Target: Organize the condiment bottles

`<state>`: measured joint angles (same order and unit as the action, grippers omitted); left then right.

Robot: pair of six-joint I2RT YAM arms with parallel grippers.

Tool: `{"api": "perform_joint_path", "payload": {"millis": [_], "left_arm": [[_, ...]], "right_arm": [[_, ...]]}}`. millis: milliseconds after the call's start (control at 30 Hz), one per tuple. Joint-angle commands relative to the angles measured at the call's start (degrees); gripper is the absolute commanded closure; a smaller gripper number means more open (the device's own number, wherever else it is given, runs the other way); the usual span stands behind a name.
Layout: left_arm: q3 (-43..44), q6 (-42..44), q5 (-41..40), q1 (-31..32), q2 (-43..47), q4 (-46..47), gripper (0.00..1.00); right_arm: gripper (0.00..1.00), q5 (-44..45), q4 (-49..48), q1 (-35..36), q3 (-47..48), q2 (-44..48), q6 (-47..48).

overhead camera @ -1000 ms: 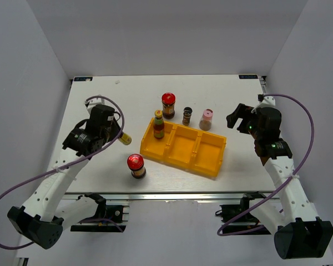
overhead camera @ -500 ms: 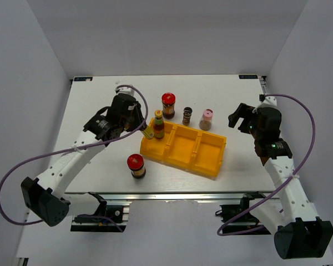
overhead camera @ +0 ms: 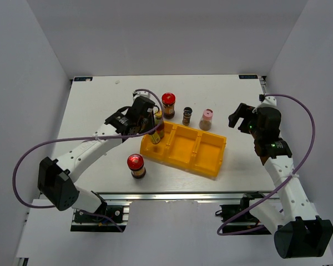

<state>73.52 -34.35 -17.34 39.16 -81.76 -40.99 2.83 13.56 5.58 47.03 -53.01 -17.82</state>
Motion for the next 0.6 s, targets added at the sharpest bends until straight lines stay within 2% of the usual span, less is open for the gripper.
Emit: {"api": "perform_joint_path", "payload": {"millis": [0, 100, 333, 467, 567], "left_arm": [[0.0, -1.2, -1.1, 1.0, -0.9, 5.5, 1.0], [1.2, -1.9, -4.7, 1.5, -3.8, 2.9, 1.0], [2.7, -2.2, -6.8, 2.4, -8.5, 0.8, 0.99], [2.4, -2.3, -6.0, 2.9, -9.4, 1.4, 0.86], [2.2, -2.3, -5.9, 3.0, -9.3, 1.7, 0.7]], "right_arm": [[0.11, 0.4, -1.6, -0.3, 0.9, -0.5, -0.1], [0.11, 0.3, -1.5, -0.3, 1.0, -0.7, -0.2], [0.11, 0.4, -1.6, -0.3, 0.9, -0.8, -0.2], [0.11, 0.3, -1.6, -0.2, 0.9, -0.9, -0.3], [0.11, 0.1, -1.6, -0.2, 1.0, -1.3, -0.4]]}}
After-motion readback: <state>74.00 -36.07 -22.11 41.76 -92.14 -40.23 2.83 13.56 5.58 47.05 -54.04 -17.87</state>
